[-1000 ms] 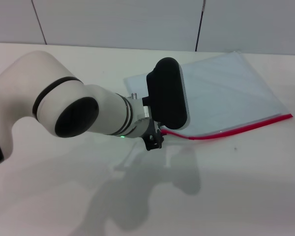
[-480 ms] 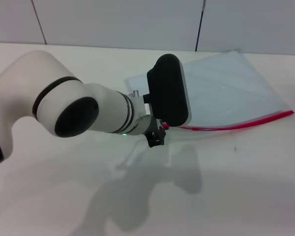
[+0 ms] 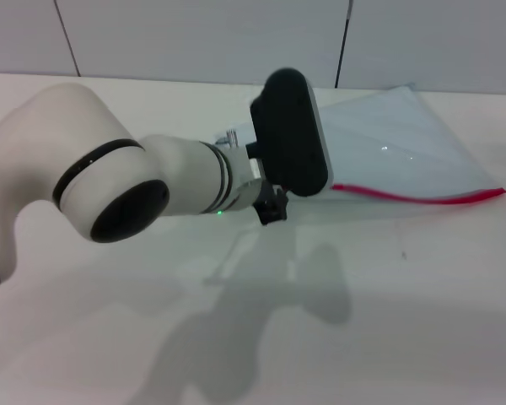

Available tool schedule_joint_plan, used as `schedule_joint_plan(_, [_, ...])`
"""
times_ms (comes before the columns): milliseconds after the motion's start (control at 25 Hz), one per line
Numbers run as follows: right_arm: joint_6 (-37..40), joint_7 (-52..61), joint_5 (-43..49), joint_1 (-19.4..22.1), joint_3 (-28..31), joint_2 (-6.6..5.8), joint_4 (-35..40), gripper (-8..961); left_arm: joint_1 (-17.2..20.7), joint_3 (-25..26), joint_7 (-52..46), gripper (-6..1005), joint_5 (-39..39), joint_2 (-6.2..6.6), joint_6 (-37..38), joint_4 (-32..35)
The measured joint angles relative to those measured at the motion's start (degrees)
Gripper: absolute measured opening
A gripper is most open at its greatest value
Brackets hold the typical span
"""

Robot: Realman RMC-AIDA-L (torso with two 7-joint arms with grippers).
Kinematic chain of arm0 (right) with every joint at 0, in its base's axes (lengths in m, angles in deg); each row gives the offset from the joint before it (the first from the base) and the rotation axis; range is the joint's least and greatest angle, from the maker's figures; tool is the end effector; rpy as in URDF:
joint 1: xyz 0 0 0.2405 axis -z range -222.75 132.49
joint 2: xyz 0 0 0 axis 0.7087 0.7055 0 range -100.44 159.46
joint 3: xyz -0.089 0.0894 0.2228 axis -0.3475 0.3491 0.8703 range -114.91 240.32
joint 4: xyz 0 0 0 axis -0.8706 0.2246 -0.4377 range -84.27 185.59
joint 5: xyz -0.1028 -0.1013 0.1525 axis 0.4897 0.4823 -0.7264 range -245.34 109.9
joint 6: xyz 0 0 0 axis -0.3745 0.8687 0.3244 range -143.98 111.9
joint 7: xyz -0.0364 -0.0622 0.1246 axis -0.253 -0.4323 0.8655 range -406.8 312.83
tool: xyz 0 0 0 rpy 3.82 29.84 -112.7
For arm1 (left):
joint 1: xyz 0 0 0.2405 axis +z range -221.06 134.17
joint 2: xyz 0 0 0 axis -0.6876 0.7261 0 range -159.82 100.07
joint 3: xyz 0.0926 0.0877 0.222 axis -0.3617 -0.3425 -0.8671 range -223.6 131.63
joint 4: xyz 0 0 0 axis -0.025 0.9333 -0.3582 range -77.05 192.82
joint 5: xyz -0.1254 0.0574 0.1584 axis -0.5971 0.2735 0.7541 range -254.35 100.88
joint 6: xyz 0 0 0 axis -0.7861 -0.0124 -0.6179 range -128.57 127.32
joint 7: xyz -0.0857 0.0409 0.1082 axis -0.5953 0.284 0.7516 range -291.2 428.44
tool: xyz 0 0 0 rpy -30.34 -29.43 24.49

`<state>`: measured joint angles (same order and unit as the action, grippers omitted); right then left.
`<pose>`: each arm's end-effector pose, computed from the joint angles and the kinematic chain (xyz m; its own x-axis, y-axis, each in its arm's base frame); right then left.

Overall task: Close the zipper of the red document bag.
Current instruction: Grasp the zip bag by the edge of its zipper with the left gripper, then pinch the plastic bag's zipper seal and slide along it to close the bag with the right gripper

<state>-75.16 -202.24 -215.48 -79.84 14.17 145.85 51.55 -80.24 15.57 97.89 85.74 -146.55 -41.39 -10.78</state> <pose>0.3335 0.3833 0.0220 0.6249 -0.0342 -0.7800 -0.7781 -0.1089 -0.6186 -0.1404 0.3788 -0.0989 0.9456 0.0267 -0.3241 -0.1787 -0.7900 -0.5864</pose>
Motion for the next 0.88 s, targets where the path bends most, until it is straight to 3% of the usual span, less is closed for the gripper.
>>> schedule_joint_plan(280, [-1.94,7.58,0.07,0.41,-5.46,-0.46,3.43,641,3.85,1.6,-1.12,59,1.96,0.32,4.63,-7.24])
schedule_joint_plan(400, [-2.02,14.15,1.59,3.43,-10.76,-0.57,11.06,641,6.1,3.05,-0.46,59,1.98,0.35,6.25,-10.49])
schedule_joint_plan(600, [1.02,26.98,16.2,9.41,-13.44,-0.44,29.01,641,9.02,3.97,0.88,60,2.02,0.37,8.58,-14.24])
schedule_joint_plan(880, [2.19,43.77,35.97,11.39,-12.95,-0.42,43.66,641,11.98,4.63,2.44,60,2.05,0.31,10.66,-18.57])
